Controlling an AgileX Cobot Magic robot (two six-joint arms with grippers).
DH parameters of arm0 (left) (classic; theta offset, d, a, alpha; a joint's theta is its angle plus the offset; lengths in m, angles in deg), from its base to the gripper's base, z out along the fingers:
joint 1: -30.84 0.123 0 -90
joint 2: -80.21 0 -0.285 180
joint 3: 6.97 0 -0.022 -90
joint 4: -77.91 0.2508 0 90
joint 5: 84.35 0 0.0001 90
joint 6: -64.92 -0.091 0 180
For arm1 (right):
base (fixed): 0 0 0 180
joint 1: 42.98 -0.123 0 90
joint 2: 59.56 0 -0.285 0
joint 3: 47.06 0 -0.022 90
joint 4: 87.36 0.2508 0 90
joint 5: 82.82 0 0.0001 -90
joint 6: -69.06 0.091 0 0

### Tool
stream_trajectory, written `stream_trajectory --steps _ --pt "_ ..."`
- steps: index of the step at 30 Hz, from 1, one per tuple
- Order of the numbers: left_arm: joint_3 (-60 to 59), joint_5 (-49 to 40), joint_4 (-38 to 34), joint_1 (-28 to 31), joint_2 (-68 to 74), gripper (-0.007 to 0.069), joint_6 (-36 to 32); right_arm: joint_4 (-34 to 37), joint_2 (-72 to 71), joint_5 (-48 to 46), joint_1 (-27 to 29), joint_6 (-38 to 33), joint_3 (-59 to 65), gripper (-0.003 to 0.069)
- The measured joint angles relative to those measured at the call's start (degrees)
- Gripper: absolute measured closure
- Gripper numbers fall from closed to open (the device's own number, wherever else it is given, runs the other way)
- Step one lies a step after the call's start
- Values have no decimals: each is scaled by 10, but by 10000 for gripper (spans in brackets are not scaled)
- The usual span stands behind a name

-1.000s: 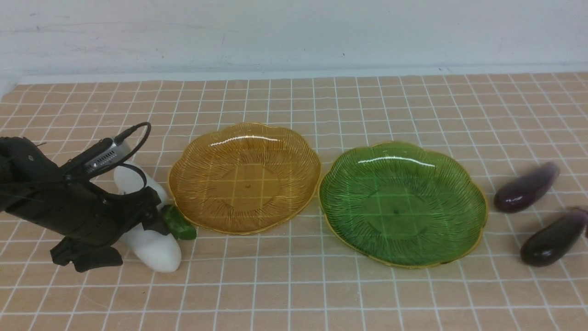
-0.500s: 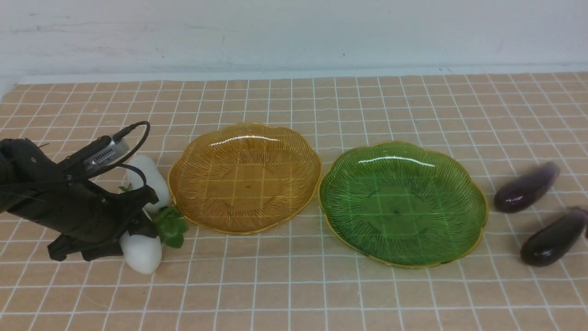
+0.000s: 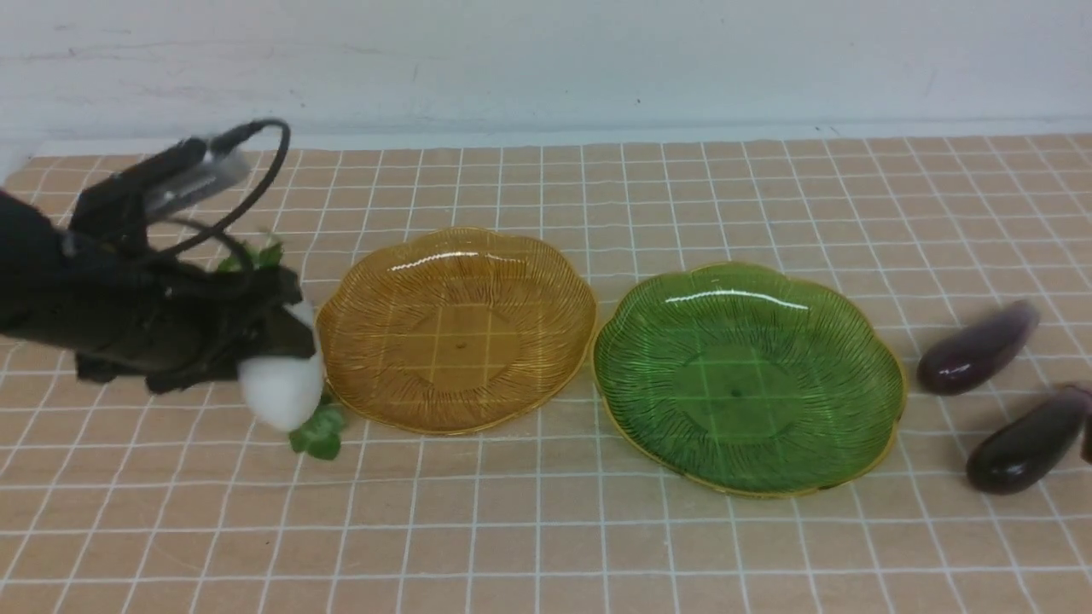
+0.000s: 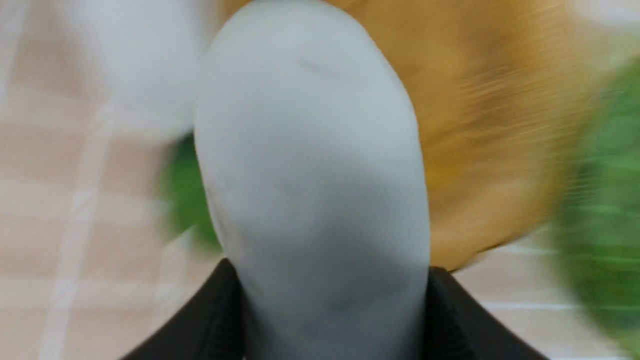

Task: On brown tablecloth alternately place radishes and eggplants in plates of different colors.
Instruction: 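Pick up the white radish and place it in the left plate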

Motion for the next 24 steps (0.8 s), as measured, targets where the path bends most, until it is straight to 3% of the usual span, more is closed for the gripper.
stream_trajectory --steps 9,15,19,24 --pt "141 -1 -11 -66 145 273 -13 0 0 -1 0 0 0 674" --pt "208 -35 20 -68 232 181 26 0 0 -8 0 0 0 674" --pt "228 -69 45 -67 250 37 34 0 0 -9 0 0 0 674" --pt "231 -94 47 -46 249 8 49 0 0 -9 0 0 0 674"
